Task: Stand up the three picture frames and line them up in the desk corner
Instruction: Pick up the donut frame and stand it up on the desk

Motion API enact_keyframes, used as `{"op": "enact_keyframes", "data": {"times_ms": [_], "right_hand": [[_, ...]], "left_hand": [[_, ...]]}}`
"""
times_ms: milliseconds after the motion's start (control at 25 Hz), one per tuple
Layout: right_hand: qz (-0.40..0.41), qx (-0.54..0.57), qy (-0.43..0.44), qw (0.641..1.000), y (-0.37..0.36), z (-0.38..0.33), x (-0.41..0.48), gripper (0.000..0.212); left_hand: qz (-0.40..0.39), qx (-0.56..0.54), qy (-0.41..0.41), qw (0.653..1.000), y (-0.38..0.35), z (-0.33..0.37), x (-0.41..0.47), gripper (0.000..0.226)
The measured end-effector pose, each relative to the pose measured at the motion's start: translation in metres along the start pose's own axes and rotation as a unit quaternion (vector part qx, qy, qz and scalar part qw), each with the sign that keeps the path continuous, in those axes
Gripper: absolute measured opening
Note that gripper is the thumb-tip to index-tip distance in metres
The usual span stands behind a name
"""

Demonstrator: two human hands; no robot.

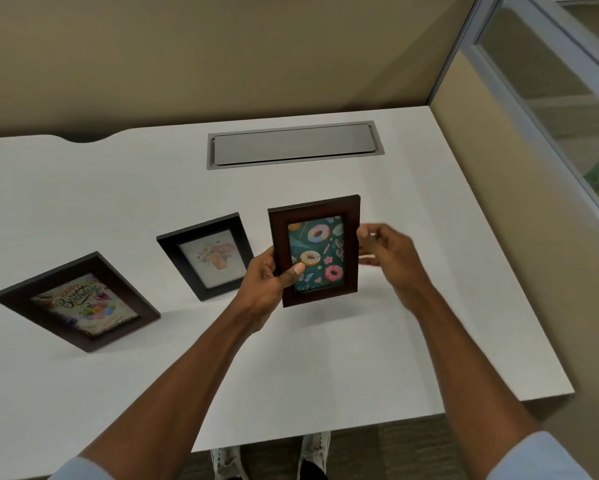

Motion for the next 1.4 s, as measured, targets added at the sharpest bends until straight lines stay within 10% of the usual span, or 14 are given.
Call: {"op": "enact_keyframes", "data": {"times_ms": [840, 1400], "right_hand": [[-0.009, 0.161, -0.02, 0.987, 0.002, 0.055, 0.016, 0.035], [-0.015, 0.161, -0.038, 0.986, -0.009, 0.077, 0.027, 0.036]], "left_hand": [[-0.002, 0.171, 0.01, 0.985, -0.041, -0.025, 0.053, 0.037], [0.129, 0.257, 0.012, 0.958, -0.029, -0.041, 0.044, 0.04]]}}
Point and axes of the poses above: each hand's wrist, its own x-axis towards the middle knuckle, its own y-axis out of the back of the hand, z = x × y, the point moved 1 cm from there along x, towards the middle knuckle, and after that the axes turned 8 degrees about z, right-handed, at the moved point
